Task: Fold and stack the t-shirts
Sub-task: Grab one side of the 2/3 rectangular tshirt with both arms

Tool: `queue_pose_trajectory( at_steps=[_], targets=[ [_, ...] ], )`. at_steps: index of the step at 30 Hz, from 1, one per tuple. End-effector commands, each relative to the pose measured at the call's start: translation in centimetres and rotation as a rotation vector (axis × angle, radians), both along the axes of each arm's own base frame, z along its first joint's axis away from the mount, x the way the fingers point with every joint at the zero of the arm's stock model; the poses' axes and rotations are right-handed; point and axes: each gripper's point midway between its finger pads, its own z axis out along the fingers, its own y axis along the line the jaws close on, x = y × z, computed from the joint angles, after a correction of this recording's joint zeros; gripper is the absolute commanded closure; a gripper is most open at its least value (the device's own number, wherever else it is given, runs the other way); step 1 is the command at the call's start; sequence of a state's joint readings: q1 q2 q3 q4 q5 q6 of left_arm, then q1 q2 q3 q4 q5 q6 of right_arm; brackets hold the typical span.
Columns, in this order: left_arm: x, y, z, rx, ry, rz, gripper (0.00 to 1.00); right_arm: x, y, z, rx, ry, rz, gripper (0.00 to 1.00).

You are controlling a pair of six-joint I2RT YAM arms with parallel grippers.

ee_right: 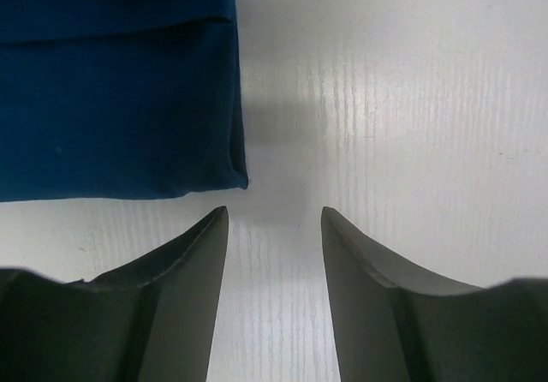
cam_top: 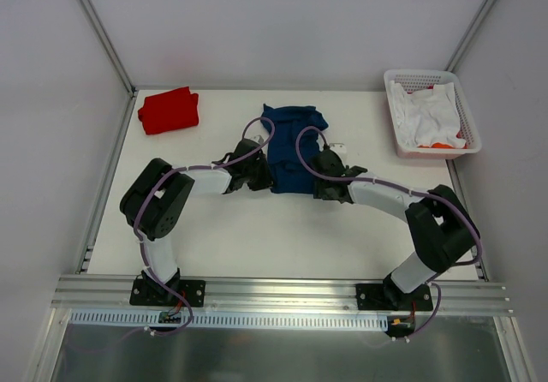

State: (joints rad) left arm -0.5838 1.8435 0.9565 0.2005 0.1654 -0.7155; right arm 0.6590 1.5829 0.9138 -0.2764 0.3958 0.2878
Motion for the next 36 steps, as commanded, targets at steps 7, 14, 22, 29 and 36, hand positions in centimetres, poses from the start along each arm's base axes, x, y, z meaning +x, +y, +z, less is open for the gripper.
queue_pose_trajectory(
  at_steps=[7, 14, 22, 29, 36],
  targets=[
    [-0.6, -0.1, -0.1, 0.027, 0.000, -0.028, 1.00, 0.9, 1.8, -1.8, 0.052, 0.012, 0.006, 0.42],
    [-0.6, 0.0, 0.1, 0.028, -0.005, -0.028, 1.00, 1.6, 2.1, -2.4, 0.061, 0.014, 0.007, 0.39],
    [-0.8, 0.2, -0.1, 0.033, 0.002, -0.030, 1.00, 2.9, 2.2, -2.0, 0.067, 0.007, 0.012, 0.42],
    [-0.9, 0.1, -0.2, 0.032, 0.005, -0.032, 1.00, 3.0, 2.0, 0.6, 0.080, -0.038, 0.024, 0.43],
    [-1.0, 0.2, -0.3, 0.035, 0.007, -0.031, 1.00, 2.7, 1.8, 3.5, 0.112, -0.085, 0.030, 0.43]
  ],
)
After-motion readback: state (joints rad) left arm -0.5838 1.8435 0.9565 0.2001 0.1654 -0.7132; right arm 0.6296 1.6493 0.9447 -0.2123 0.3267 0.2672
